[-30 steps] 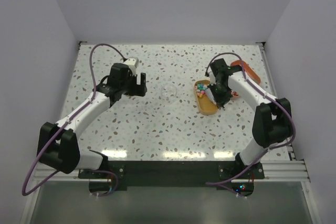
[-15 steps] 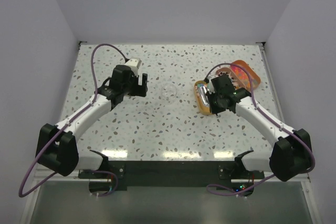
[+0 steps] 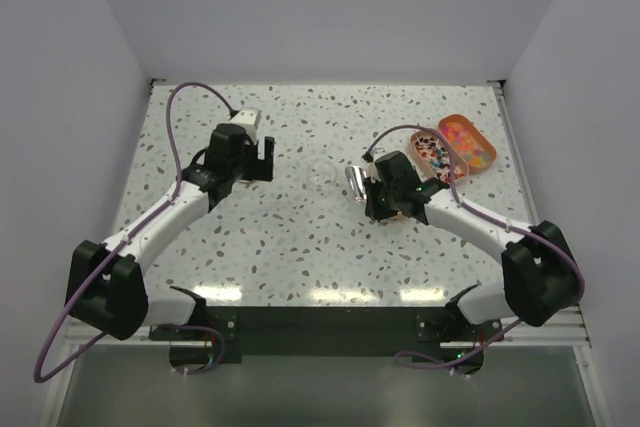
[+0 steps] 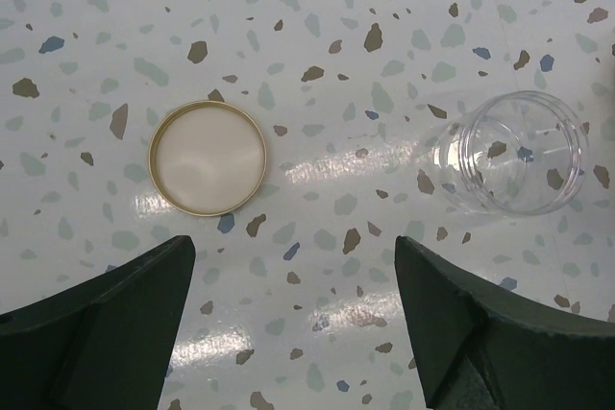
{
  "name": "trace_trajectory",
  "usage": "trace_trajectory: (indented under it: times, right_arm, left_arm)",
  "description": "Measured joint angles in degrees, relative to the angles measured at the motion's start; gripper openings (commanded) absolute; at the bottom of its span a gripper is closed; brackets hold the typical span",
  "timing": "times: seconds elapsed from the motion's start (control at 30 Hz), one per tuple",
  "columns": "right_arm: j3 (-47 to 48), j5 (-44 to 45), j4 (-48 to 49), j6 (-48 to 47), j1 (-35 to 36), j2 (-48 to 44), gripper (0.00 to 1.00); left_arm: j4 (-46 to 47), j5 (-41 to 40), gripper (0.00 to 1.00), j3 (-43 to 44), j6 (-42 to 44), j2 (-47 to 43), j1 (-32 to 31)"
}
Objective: Pack the candies
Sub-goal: Place the spatula at the center of the board, then pick up the storage box at the center of the board.
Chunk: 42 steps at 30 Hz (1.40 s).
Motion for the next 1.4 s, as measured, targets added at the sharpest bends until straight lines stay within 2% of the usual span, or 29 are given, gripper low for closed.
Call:
trace_trajectory:
  times: [0.2, 0.27, 0.3, 0.37, 0.4, 0.5, 0.63, 0.8, 0.93, 1.07, 1.2, 1.3, 1.4]
  right_arm:
    - [-4.57, 1.05, 6.45, 5.97, -0.04, 4.76, 0.02]
    - [-5.73, 1.03, 7.02, 6.69, 0.15, 5.92, 0.10]
    - [-6.03, 1.01, 7.21, 6.88, 0.26, 6.25, 0.21]
    - [-6.25, 0.98, 7.50, 7.23, 0.48, 6.51, 0.32]
    - [-6.25, 0.98, 7.50, 7.37, 0.57, 6.54, 0.41]
    - [-6.25, 0.70, 7.15, 7.26, 0.72, 6.45, 0.51]
    - [-5.03, 0.61, 3.72, 6.78, 0.70, 4.74, 0.56]
    - [2.16, 4.17, -2.62, 4.07, -0.90, 1.11, 0.56]
    - [6.14, 5.44, -2.84, 1.53, -9.25, -0.17, 0.55]
    - [6.32, 5.53, -2.67, -0.48, -18.10, 2.34, 0.50]
    - [6.32, 5.25, -1.75, -2.43, -20.44, 7.63, 0.49]
    - [6.34, 4.74, -1.09, -4.07, -21.20, 11.82, 0.43]
    - [6.36, 4.68, -0.20, -5.79, -21.79, 14.56, 0.28]
  left_arm:
    - [-0.02, -1.75, 0.90, 0.00, 0.00, -0.20, 0.09]
    - [0.00, -2.01, 0.90, 0.00, -0.02, -0.31, 0.17]
    - [-0.02, -2.03, 0.90, 0.00, -0.02, -0.35, 0.22]
    - [-0.02, -2.03, 0.89, 0.00, -0.07, -0.42, 0.28]
    - [0.00, -2.03, 0.90, 0.00, -0.11, -0.44, 0.31]
    - [-0.02, -2.03, 0.90, 0.00, -0.37, -0.46, 0.33]
    - [-0.02, -2.21, 0.90, 0.00, -0.42, -0.52, 0.33]
    - [-0.02, -2.38, 0.90, 0.00, -0.44, -0.92, 0.35]
    - [-0.04, -2.43, 0.90, 0.00, -0.42, -1.31, 0.35]
    - [-0.07, -2.47, 0.90, 0.00, -0.42, -1.86, 0.44]
    - [-0.04, -2.40, 0.90, 0.00, -0.42, -2.27, 0.66]
    - [-0.07, -2.38, 0.90, 0.00, -0.42, -2.29, 0.70]
    - [-0.09, -2.36, 0.90, 0.00, -0.39, -2.38, 0.70]
